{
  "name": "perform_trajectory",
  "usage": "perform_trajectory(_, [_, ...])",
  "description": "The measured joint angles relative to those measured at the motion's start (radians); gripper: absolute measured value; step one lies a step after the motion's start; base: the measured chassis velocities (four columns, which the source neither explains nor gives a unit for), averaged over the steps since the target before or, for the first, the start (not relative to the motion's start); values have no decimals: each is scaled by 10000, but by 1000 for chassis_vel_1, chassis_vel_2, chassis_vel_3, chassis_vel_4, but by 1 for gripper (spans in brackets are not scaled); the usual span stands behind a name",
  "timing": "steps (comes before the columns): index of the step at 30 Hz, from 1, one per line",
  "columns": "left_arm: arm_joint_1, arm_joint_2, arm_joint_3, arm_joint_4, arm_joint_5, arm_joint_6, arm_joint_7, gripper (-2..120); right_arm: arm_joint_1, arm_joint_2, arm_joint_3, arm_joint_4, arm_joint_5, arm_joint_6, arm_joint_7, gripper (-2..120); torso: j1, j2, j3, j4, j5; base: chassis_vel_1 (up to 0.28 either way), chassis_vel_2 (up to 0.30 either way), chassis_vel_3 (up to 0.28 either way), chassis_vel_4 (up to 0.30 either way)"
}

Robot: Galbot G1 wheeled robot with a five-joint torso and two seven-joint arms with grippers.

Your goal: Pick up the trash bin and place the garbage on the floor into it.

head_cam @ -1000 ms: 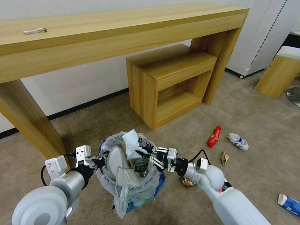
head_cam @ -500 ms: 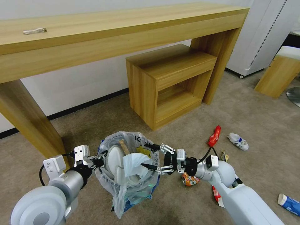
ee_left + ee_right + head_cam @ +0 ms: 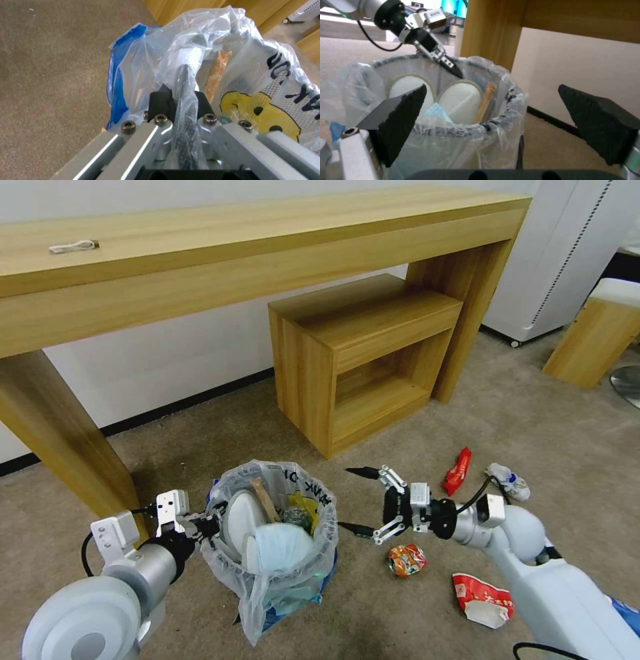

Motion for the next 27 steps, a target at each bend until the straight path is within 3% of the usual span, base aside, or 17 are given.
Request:
perform_trajectory(10, [13, 9, -291, 60, -31, -4, -11, 2, -25, -120, 382, 262, 821, 193, 249, 100, 0, 0, 0, 2, 0, 0, 0, 0, 0])
perform_trajectory(11, [-24, 18, -388, 118, -98, -15, -43, 2, -81, -136, 537, 327, 829, 214, 679, 100, 0, 0, 0, 2, -1, 0, 0, 0, 0])
perform_trajectory(12, [-105, 26, -540, 216, -252, -39, -144, 2, -266, -168, 755, 542, 707, 216, 2314, 100, 0, 0, 0, 2, -1, 0, 0, 0, 0])
perform_trajectory(13, [-105, 26, -540, 216, -252, -39, -144, 2, -266, -168, 755, 542, 707, 216, 2314, 100, 0, 0, 0, 2, -1, 0, 0, 0, 0])
perform_trajectory(16, [-245, -71, -756, 400, -353, -164, -357, 2, -877, -219, 1156, 1122, 715, -153, 6274, 100, 0, 0, 0, 0, -2, 0, 0, 0, 0])
perform_trajectory(17, [-245, -71, -756, 400, -353, -164, -357, 2, -877, -219, 1156, 1122, 715, -153, 6274, 100, 0, 0, 0, 0, -2, 0, 0, 0, 0])
perform_trajectory(21, [-223, -204, -770, 541, 72, -251, -374, 2, -1588, 41, 1406, 1174, 179, 105, 9664, 100, 0, 0, 0, 1, 0, 0, 0, 0, 0])
perform_trajectory(23, [-223, -206, -764, 560, 143, -261, -371, 2, -1677, 116, 1442, 1156, 62, 150, 10034, 100, 0, 0, 0, 1, -1, 0, 0, 0, 0])
perform_trajectory(25, [-248, -189, -750, 676, 535, -303, -355, 2, -2141, 472, 1756, 1203, -148, 136, 11207, 100, 0, -1, 0, 0, 0, 0, 0, 0, 0])
perform_trajectory(27, [-258, -175, -752, 736, 696, -340, -312, 2, -2339, 598, 1930, 1252, -161, 129, 11385, 100, 0, 0, -1, 0, -1, 0, 0, 0, 0])
